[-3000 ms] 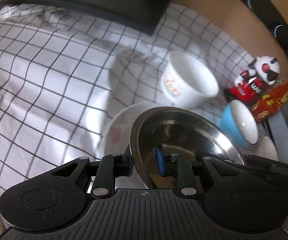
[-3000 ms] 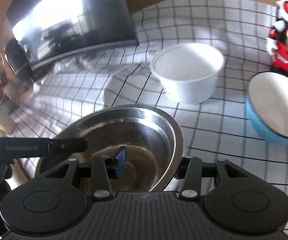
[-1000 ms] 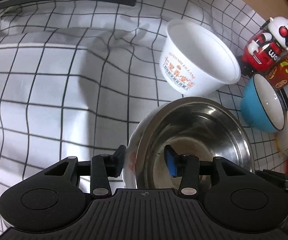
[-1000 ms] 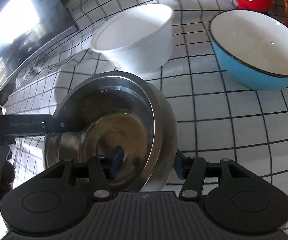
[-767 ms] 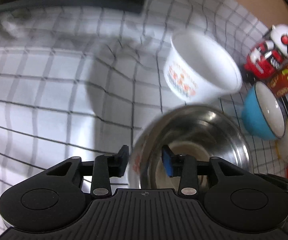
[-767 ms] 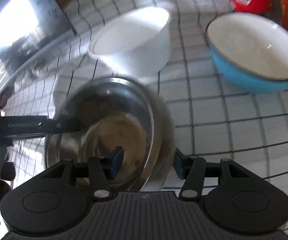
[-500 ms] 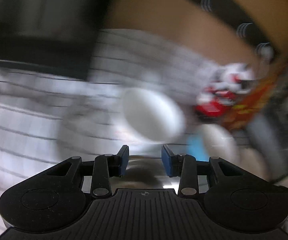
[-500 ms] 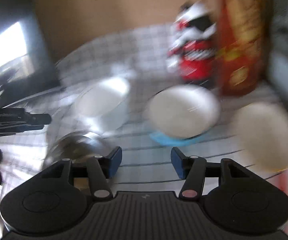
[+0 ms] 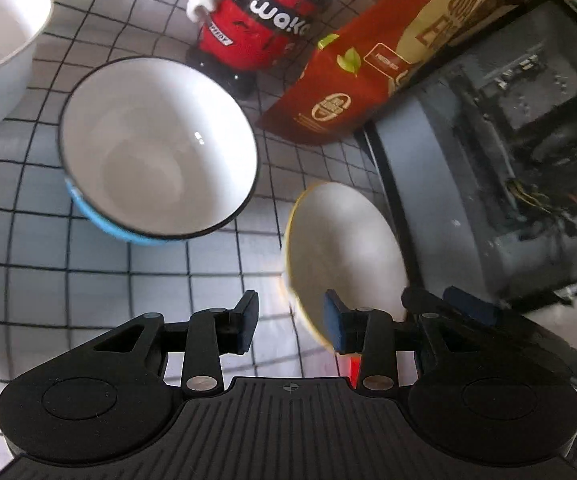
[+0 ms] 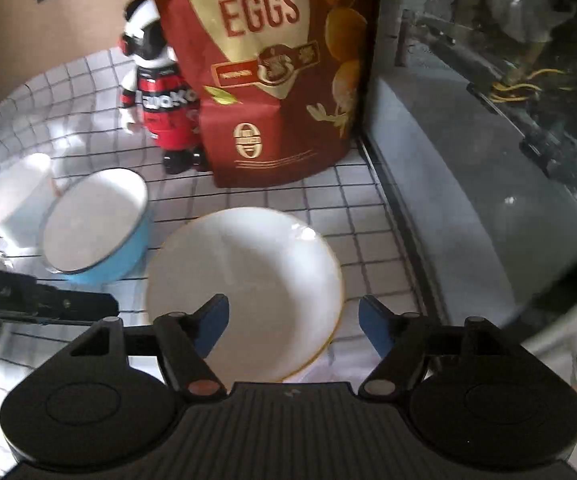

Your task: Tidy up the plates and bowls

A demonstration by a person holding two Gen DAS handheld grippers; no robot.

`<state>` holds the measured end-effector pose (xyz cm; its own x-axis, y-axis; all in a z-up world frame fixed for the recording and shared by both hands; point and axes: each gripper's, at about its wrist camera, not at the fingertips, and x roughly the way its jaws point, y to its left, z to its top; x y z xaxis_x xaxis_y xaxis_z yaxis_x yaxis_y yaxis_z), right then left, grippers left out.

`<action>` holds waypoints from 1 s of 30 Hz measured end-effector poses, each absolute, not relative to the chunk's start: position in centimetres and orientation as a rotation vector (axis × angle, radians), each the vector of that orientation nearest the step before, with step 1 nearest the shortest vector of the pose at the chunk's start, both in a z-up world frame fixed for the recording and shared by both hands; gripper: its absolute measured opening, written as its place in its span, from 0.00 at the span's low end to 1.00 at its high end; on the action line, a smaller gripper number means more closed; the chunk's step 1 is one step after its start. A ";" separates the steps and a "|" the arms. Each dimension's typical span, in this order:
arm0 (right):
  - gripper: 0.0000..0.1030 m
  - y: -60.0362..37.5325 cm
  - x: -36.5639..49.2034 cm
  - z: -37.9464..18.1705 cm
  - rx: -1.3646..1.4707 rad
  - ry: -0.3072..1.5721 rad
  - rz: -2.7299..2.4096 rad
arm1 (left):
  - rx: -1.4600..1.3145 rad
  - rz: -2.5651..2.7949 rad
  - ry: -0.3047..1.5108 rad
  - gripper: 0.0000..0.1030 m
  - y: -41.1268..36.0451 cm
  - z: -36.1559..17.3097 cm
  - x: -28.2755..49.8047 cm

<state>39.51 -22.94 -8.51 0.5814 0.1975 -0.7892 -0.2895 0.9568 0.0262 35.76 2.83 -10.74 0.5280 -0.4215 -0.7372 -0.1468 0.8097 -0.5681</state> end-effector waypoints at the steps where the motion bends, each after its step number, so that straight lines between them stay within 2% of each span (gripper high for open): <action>1: 0.71 -23.2 40.2 -8.9 -0.117 0.907 0.291 | -0.618 -0.150 1.014 0.39 2.3 -10.9 36.1; 7: 0.69 -24.0 44.4 -11.6 -0.088 0.998 0.306 | -0.607 -0.086 1.046 0.39 0.1 -12.7 38.0; 12: 0.47 -23.5 45.9 -13.3 -0.052 1.085 0.349 | -0.622 -0.146 1.030 0.37 -0.2 -13.1 38.2; 23: 0.47 -19.3 43.4 -12.0 -0.086 1.121 0.522 | -0.568 -0.096 1.077 0.37 2.9 -11.9 33.1; 25: 0.47 -18.4 42.5 -11.6 -0.102 1.132 0.564 | -0.596 -0.083 1.087 0.35 4.0 -12.0 31.4; 27: 0.47 -17.6 41.5 -11.4 -0.115 1.142 0.599 | -0.632 -0.048 1.080 0.25 5.1 -12.1 29.6; 30: 0.47 -16.7 39.5 -11.3 -0.111 1.158 0.652 | -0.669 -0.010 1.070 0.24 6.7 -12.2 27.3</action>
<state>39.45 -16.72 -11.35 0.2406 0.4203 -0.8749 -0.5308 0.8116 0.2440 27.29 6.74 -12.16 0.4993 -0.3208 -0.8049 -0.3053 0.8042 -0.5099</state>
